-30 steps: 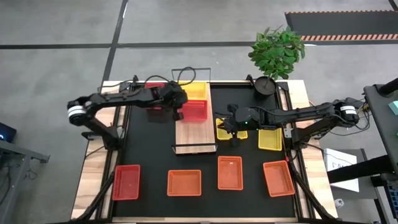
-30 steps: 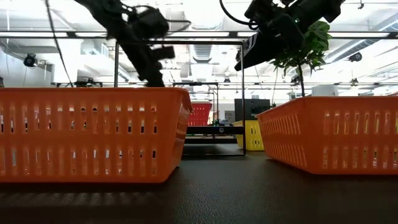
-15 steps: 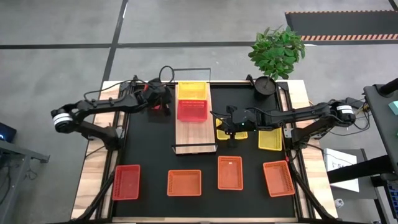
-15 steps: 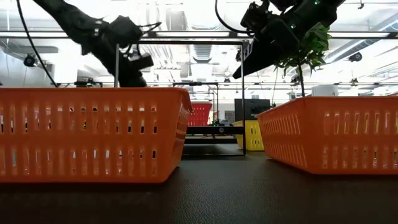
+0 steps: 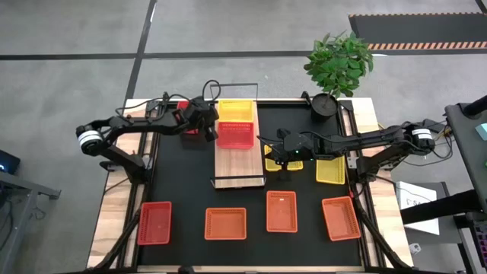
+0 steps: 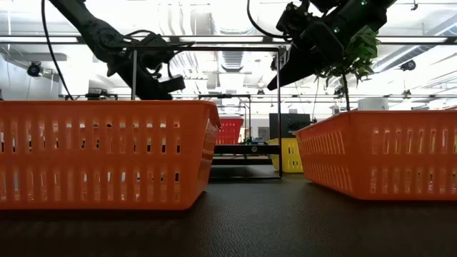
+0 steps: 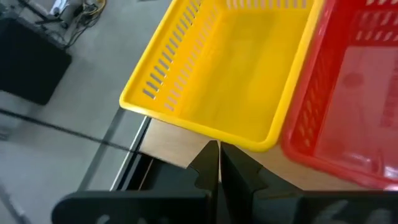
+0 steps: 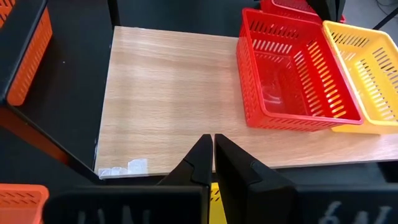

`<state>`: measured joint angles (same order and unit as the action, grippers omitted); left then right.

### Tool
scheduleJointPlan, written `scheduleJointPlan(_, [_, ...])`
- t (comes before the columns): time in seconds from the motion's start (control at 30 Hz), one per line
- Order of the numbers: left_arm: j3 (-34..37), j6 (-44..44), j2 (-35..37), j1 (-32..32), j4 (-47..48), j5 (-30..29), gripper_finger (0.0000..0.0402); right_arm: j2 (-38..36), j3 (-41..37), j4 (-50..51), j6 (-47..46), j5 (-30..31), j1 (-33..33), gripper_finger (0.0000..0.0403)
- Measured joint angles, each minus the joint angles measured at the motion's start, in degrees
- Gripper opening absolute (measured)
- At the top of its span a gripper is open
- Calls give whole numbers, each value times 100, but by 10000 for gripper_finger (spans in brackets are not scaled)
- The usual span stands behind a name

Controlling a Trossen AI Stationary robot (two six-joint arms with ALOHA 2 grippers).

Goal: Stack baskets on shelf by color
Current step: Put the top right red bin on the shelf

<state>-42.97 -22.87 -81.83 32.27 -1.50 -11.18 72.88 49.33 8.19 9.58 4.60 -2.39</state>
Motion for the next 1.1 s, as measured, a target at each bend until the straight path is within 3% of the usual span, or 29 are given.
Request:
scheduleJointPlan(0.37, [12,308,44,-13,98,237,0,0,1,1,15,0,0,9])
scheduleJointPlan(0.63, [19,607,587,-19,951,266,0,0,1,1,35,0,-2,9])
scheduleJointPlan(0.73, [25,856,895,-24,1504,550,0,0,-1,3,35,0,-2,9])
scheduleJointPlan(0.9, [241,1208,1085,-104,1600,1241,0,0,-1,2,38,0,-2,9])
scheduleJointPlan(1.1, [287,1366,963,-358,1534,1292,0,0,-1,2,29,-2,-2,9])
